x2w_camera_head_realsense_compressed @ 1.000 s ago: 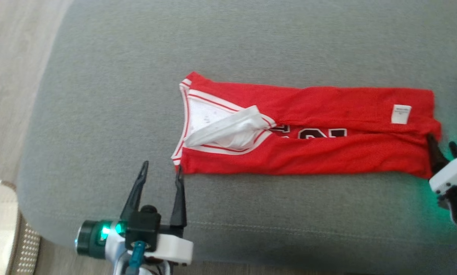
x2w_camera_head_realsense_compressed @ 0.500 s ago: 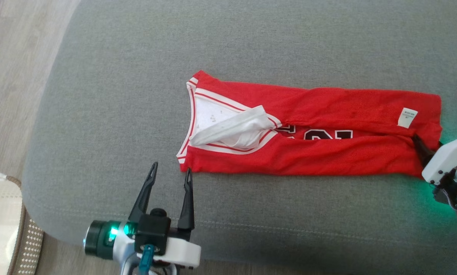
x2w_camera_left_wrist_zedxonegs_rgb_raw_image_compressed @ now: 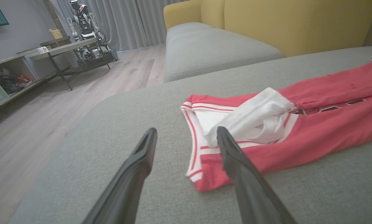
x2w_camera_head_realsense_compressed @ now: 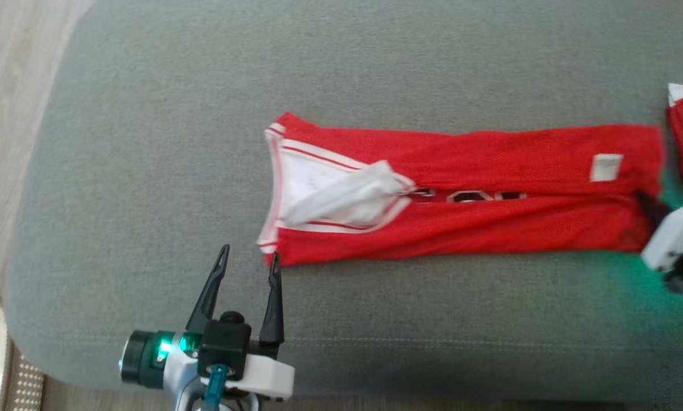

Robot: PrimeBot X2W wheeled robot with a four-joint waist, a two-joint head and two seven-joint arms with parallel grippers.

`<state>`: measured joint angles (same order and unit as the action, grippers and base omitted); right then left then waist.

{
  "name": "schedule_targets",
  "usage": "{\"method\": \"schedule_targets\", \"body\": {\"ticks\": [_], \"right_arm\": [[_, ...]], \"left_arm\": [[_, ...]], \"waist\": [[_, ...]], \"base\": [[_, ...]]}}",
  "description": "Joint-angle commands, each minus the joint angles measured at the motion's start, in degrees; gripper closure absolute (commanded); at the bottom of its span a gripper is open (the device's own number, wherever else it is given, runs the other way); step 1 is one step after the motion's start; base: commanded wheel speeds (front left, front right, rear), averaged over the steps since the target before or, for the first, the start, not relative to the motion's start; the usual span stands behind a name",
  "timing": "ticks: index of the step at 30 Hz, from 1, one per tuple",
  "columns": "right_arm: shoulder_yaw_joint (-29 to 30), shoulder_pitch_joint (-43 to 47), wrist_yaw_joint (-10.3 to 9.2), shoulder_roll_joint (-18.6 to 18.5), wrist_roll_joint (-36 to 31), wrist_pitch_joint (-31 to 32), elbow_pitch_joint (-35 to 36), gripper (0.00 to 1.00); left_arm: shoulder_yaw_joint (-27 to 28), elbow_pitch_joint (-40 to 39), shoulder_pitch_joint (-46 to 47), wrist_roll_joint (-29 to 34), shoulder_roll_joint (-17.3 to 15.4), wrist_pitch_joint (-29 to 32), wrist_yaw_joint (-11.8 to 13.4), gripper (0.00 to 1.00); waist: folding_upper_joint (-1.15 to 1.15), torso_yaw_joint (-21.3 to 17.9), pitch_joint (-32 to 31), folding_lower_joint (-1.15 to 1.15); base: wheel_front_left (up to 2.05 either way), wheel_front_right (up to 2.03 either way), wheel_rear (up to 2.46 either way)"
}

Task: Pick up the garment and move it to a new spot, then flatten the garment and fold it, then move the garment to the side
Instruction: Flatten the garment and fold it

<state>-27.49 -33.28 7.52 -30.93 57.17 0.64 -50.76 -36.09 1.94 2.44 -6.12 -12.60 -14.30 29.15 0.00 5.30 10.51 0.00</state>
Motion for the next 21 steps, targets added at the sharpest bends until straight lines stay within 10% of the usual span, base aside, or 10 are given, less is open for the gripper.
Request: {"method": "schedule_targets", "body": {"ticks": [1, 10, 21], "right_arm": [[0.51, -0.66, -0.03, -4.42, -0.60, -0.65, 1.58, 1.00], [3.19, -5.33, -0.03, -14.13, -3.08, 3.90, 7.44, 1.00], [5.76, -3.48, -0.03, -12.38, -2.61, 13.28, 23.69, 1.00]], "left_arm": [[2.44, -1.45, 0.93, 0.46, -0.01, -0.70, -0.27, 0.00], [2.98, -1.03, 1.06, 0.95, 0.75, -0.70, -1.03, 0.00], [3.61, 0.16, 0.99, 0.70, 1.67, -0.70, -2.48, 0.00]], "waist": [[0.00, -0.85, 0.15, 0.00], [0.00, -2.51, 0.40, 0.00], [0.00, -1.55, -0.16, 0.00]], "base": [[0.00, 0.00, 0.00], [0.00, 0.00, 0.00], [0.00, 0.00, 0.00]]}}
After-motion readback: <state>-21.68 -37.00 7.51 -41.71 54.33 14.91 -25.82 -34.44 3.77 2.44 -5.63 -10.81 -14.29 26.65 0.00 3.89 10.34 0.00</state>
